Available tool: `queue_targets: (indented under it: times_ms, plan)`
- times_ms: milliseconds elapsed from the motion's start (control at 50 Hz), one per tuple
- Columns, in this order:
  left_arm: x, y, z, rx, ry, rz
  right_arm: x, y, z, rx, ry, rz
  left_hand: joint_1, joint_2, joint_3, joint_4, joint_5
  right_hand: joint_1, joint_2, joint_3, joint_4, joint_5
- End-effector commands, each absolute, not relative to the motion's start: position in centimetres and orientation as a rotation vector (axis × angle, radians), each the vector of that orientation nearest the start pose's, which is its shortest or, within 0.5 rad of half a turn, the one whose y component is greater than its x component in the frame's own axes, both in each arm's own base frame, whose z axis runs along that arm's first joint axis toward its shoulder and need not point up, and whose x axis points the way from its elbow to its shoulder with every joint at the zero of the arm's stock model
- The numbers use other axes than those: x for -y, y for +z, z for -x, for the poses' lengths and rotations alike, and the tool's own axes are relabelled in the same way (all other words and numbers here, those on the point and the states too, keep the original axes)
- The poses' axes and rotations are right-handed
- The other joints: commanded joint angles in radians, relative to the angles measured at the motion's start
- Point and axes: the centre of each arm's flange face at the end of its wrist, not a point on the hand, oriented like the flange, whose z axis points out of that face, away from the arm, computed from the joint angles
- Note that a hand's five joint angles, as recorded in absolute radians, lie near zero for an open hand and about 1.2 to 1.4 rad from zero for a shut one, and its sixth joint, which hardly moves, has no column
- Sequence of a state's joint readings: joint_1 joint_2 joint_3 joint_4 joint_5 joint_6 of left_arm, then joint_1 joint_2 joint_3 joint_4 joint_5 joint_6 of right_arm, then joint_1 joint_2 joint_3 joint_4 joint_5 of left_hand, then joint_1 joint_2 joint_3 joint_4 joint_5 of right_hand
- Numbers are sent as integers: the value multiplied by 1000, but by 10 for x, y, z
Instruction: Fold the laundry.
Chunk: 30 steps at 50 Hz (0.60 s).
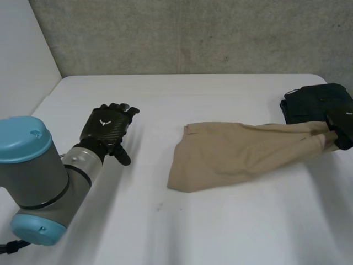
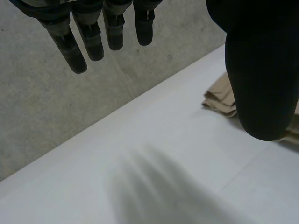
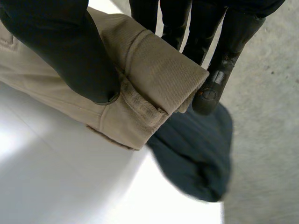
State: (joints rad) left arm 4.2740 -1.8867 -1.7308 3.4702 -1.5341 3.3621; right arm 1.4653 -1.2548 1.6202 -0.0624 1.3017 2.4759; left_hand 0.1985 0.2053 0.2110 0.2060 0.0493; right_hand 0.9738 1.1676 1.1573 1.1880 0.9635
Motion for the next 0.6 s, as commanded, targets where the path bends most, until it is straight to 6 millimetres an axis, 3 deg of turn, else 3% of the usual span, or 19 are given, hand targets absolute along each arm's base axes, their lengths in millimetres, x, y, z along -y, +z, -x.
queue_targets:
  times_ms: [20,40,60,120,200,220,300,320,360,380,420,500,520,600]
  plan:
    - [250,194,266,-2352,-2175,-846,339,232,-180,-2270,-2107,1441,33,26,20,25,7,422,229,239,208,258]
    - [250,196,266,-2348,-2181,-845,336,236,-193,-2208,-2122,1478,33,26,20,25,7,422,229,239,208,258]
    - [250,197,267,-2342,-2189,-845,327,243,-218,-2090,-2142,1531,30,23,17,22,4,422,229,239,208,258]
    - [252,201,268,-2325,-2211,-839,313,251,-248,-1941,-2164,1595,30,23,17,22,4,422,229,239,208,258]
    - [256,210,270,-2286,-2255,-818,283,232,-300,-1709,-2086,1766,30,23,17,22,4,422,229,239,208,258]
    - [259,215,271,-2269,-2269,-796,261,219,-325,-1571,-2013,1870,30,23,17,22,4,422,229,239,208,258]
    - [264,226,276,-2224,-2312,-752,219,178,-360,-1350,-1817,2055,24,17,11,16,-1,422,229,239,208,258]
    - [265,229,278,-2213,-2326,-748,216,171,-361,-1339,-1786,2075,24,17,11,16,-2,409,215,225,195,245]
    - [266,235,283,-2191,-2356,-745,213,163,-360,-1359,-1733,2091,21,14,8,13,-4,67,-127,-116,-147,-97]
    - [268,237,288,-2178,-2373,-749,211,162,-359,-1386,-1698,2075,21,14,8,13,-4,-359,-553,-543,-573,-523]
    - [270,239,295,-2167,-2393,-757,211,163,-359,-1413,-1682,2038,24,17,11,16,-2,-775,-969,-959,-989,-940]
    - [275,243,314,-2144,-2445,-786,224,174,-351,-1570,-1649,1803,24,17,11,16,-2,-799,-993,-983,-1013,-963]
    - [277,244,321,-2133,-2466,-796,239,189,-340,-1658,-1669,1646,30,23,17,22,4,-799,-993,-983,-1013,-963]
    - [280,242,343,-2126,-2510,-845,265,231,-309,-1811,-1709,1238,38,32,26,31,13,-799,-993,-983,-1013,-963]
